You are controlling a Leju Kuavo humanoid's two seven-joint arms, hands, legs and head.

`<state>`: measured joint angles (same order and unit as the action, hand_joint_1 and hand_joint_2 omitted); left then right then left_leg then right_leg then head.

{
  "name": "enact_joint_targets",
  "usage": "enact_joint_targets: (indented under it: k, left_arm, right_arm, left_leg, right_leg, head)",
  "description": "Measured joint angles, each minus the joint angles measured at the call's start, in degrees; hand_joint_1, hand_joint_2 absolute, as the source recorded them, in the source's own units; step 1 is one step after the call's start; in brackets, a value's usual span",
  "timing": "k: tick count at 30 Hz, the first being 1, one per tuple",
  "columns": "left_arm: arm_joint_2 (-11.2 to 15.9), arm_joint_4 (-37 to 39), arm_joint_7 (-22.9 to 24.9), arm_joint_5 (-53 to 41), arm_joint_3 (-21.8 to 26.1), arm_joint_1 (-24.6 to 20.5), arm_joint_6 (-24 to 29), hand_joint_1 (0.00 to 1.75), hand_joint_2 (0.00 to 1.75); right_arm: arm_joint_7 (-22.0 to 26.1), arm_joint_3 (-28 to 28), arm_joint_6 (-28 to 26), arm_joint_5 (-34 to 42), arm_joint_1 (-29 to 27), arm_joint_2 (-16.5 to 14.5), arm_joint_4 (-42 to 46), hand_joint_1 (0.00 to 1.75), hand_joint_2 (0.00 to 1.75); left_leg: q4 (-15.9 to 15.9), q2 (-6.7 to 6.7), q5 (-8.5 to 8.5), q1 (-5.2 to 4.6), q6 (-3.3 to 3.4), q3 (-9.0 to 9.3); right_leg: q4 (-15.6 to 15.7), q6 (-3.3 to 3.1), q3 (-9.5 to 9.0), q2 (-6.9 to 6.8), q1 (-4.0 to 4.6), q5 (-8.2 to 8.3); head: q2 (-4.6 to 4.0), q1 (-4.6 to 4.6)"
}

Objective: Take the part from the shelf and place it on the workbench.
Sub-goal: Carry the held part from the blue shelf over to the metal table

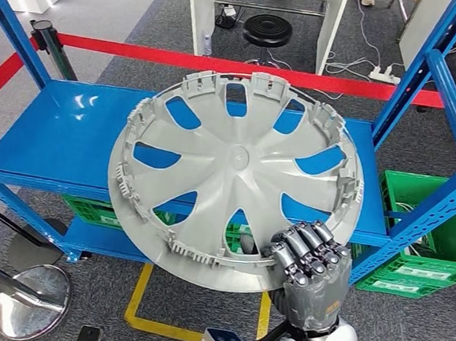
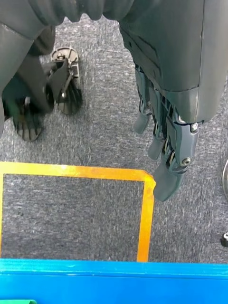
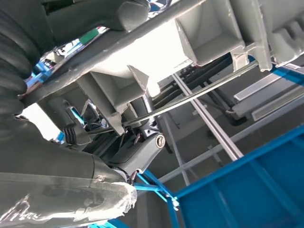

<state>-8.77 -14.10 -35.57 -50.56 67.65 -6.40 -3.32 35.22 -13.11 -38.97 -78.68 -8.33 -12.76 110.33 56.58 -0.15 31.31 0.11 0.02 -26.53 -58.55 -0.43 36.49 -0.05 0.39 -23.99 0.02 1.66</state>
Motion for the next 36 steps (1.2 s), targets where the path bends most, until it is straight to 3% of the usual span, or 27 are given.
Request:
enact_joint_targets:
  k: [5, 7, 8, 10, 11, 12, 14, 16, 18, 19, 20, 22, 23, 24, 25, 26, 28, 30, 31, 33, 34, 36]
  left_arm:
    - [-0.02, 0.0, -0.02, 0.0, 0.0, -0.01, 0.0, 0.0, 1.75]
    - [-0.02, 0.0, -0.02, 0.0, -0.01, 0.07, 0.0, 0.0, 1.75]
    - [-0.01, 0.01, -0.02, -0.01, -0.02, 0.02, 0.01, 0.0, 1.75]
    - [-0.05, 0.02, 0.02, -0.26, -0.03, -0.11, 0.01, 0.0, 1.75]
    - [-0.08, 0.02, 0.07, -0.46, -0.04, -0.22, 0.01, 0.0, 1.75]
    - [-0.13, 0.02, 0.14, -0.72, -0.06, -0.25, 0.0, 0.0, 1.75]
    - [-0.21, 0.02, 0.27, -1.11, -0.16, -0.37, 0.0, 0.0, 1.75]
    - [-0.28, 0.02, 0.36, -1.49, -0.31, -0.54, 0.01, 0.0, 1.75]
    - [-0.32, 0.02, 0.48, -1.77, -0.41, -0.66, 0.05, 0.0, 1.75]
    - [-0.34, 0.02, 0.56, -1.83, -0.44, -0.67, 0.09, 0.0, 1.75]
    - [-0.34, 0.02, 0.61, -1.87, -0.48, -0.67, 0.13, 0.0, 1.75]
    - [-0.34, 0.02, 0.66, -1.9, -0.6, -0.73, 0.16, 0.0, 1.75]
    - [-0.34, 0.02, 0.67, -1.93, -0.74, -0.78, 0.16, 0.0, 1.75]
    - [-0.34, 0.02, 0.68, -1.99, -0.89, -0.83, 0.16, 0.0, 1.75]
    - [-0.34, 0.02, 0.71, -2.09, -1.07, -0.87, 0.15, 0.0, 1.75]
    - [-0.34, 0.02, 0.75, -2.21, -1.23, -0.9, 0.15, 0.0, 1.75]
    - [-0.34, 0.02, 0.84, -2.37, -1.43, -1.06, 0.15, 0.0, 1.75]
    - [-0.36, 0.02, 0.91, -2.52, -1.5, -1.35, 0.15, 0.0, 1.75]
    - [-0.37, 0.02, 1.01, -2.65, -1.54, -1.48, 0.15, 0.0, 1.75]
    - [-0.43, 0.03, 1.32, -3.02, -1.72, -1.61, 0.16, 0.0, 1.75]
    - [-0.46, 0.04, 1.48, -3.22, -1.85, -1.7, 0.17, 0.0, 1.75]
    - [-0.59, 0.07, 1.72, -3.64, -2.26, -1.96, 0.17, 0.0, 1.75]
  right_arm:
    - [0.03, 0.0, 0.0, 0.04, 0.0, 0.0, 0.0, 1.62, 1.75]
    - [0.21, 0.01, 0.0, 0.29, -0.01, 0.0, 0.0, 1.62, 1.75]
    - [0.4, 0.05, 0.0, 0.56, -0.05, 0.0, 0.0, 1.62, 1.75]
    - [0.85, 0.26, 0.0, 0.94, -0.28, 0.0, 0.0, 1.62, 1.75]
    - [1.02, 0.36, 0.0, 1.01, -0.42, 0.0, 0.04, 1.62, 1.75]
    - [1.09, 0.44, 0.0, 0.91, -0.57, 0.0, 0.14, 1.62, 1.75]
    - [1.09, 0.52, 0.0, 0.66, -0.84, -0.02, 0.62, 1.62, 1.75]
    - [1.0, 0.66, 0.0, 0.44, -1.32, -0.05, 1.29, 1.62, 1.75]
    - [0.82, 0.91, 0.0, 0.27, -1.82, -0.14, 1.91, 1.62, 1.75]
    - [0.74, 1.05, 0.0, 0.21, -2.01, -0.2, 2.16, 1.62, 1.75]
    - [0.66, 1.15, 0.0, 0.15, -2.15, -0.24, 2.39, 1.62, 1.75]
    - [0.58, 1.31, 0.0, 0.07, -2.4, -0.3, 2.72, 1.62, 1.75]
    - [0.56, 1.37, 0.0, 0.04, -2.54, -0.31, 2.85, 1.62, 1.75]
    - [0.51, 1.44, 0.0, -0.01, -2.64, -0.33, 2.93, 1.62, 1.75]
    - [0.44, 1.5, 0.0, -0.08, -2.75, -0.34, 3.02, 1.62, 1.75]
    - [0.33, 1.56, 0.0, -0.17, -2.84, -0.36, 3.14, 1.62, 1.75]
    - [0.16, 1.67, 0.0, -0.39, -3.05, -0.4, 3.46, 1.62, 1.75]
    - [0.06, 1.79, 0.0, -0.53, -3.28, -0.45, 3.8, 1.62, 1.75]
    - [0.01, 1.87, 0.0, -0.57, -3.42, -0.46, 3.96, 1.62, 1.75]
    - [-0.2, 2.17, 0.0, -0.72, -3.89, -0.5, 4.39, 1.62, 1.75]
    - [-0.32, 2.36, 0.0, -0.84, -4.16, -0.54, 4.62, 1.62, 1.75]
    - [-0.57, 2.75, 0.0, -1.1, -4.7, -0.63, 5.06, 1.62, 1.75]
  left_leg:
    - [0.03, -0.02, -0.15, -0.07, -0.08, -0.1]
    - [-0.08, -0.02, -0.53, -0.27, 0.09, -0.37]
    - [-0.31, 0.09, -1.35, -0.24, 0.48, -1.06]
    - [-0.57, 0.45, -4.27, -0.06, 1.03, -4.26]
    - [-0.58, 0.62, -5.75, 0.06, 1.16, -6.03]
    - [-0.38, 0.67, -6.71, 0.05, 0.95, -7.27]
    - [-0.01, 0.64, -7.52, -0.08, 0.44, -8.12]
    - [0.14, 0.62, -8.36, -0.11, -0.24, -8.56]
    - [0.22, 0.57, -8.78, 0.05, -0.98, -8.94]
    - [0.8, 0.52, -7.79, 0.12, -1.33, -9.29]
    - [2.33, 0.46, -5.73, 0.21, -1.66, -9.86]
    - [8.53, 0.42, 0.26, 0.43, -2.23, -11.45]
    - [12.19, 0.42, 2.4, 0.53, -2.48, -12.09]
    - [14.88, 0.42, 3.19, 0.59, -2.66, -12.23]
    - [15.91, 0.42, 2.67, 0.64, -2.76, -11.65]
    - [14.86, 0.42, 1.25, 0.68, -2.77, -10.12]
    - [7.95, 0.39, -1.03, 0.73, -2.51, -4.84]
    - [1.46, 0.31, -0.87, 0.58, -1.91, -0.76]
    - [0.15, 0.27, -0.43, 0.44, -1.54, -0.21]
    - [-0.28, 0.32, -1.0, 0.33, -0.59, -0.85]
    - [-0.37, 0.41, -1.6, 0.36, -0.08, -1.36]
    - [-0.6, 0.59, -2.97, 0.51, 0.8, -2.74]
  right_leg:
    - [0.02, 0.1, 0.0, -0.05, -0.05, 0.16]
    - [0.18, 0.53, 0.03, -0.06, -0.23, 0.71]
    - [-1.49, 0.98, 0.79, -0.04, -0.39, -1.12]
    - [-8.81, 1.99, 1.5, 0.02, -0.7, -5.44]
    - [-10.93, 2.3, 0.6, 0.04, -0.84, -7.05]
    - [-9.93, 2.33, -1.99, 0.03, -0.9, -6.6]
    - [-1.49, 1.99, -8.08, 0.04, -0.81, -6.43]
    - [2.64, 1.58, -10.22, 0.1, -0.58, -7.66]
    - [3.05, 0.7, -9.37, 0.01, -0.55, -7.1]
    - [3.11, 0.13, -8.96, -0.06, -0.64, -6.56]
    - [3.23, -0.4, -8.51, -0.16, -0.75, -5.89]
    - [3.21, -0.96, -7.29, -0.21, -0.78, -4.59]
    - [3.1, -1.01, -6.56, -0.22, -0.75, -3.95]
    - [2.92, -0.97, -5.7, -0.22, -0.71, -3.37]
    - [2.64, -0.86, -4.83, -0.23, -0.71, -2.88]
    - [2.28, -0.7, -3.98, -0.22, -0.71, -2.5]
    - [1.38, -0.27, -2.49, -0.19, -0.67, -1.93]
    - [0.64, 0.34, -1.51, -0.22, -0.53, -1.33]
    - [0.51, 0.69, -1.21, -0.27, -0.49, -0.94]
    - [0.48, 1.41, -0.78, -0.31, -0.61, -0.24]
    - [0.17, 1.74, -0.33, -0.26, -0.7, -0.78]
    - [-3.11, 2.27, 1.08, -0.1, -0.86, -5.0]
  head:
    - [0.0, -0.02]
    - [0.0, -0.03]
    - [0.0, 0.03]
    - [0.0, 0.15]
    - [0.0, 0.2]
    - [0.0, 0.2]
    - [0.0, 0.18]
    - [0.0, 0.15]
    - [0.0, 0.15]
    - [0.0, 0.08]
    - [0.0, -0.05]
    - [0.0, -0.31]
    - [0.0, -0.37]
    - [0.0, -0.35]
    - [0.0, -0.37]
    - [0.0, -0.37]
    - [0.0, -0.39]
    - [0.0, -0.32]
    - [0.0, -0.31]
    - [0.0, -0.34]
    - [0.0, -0.35]
    - [0.0, -0.23]
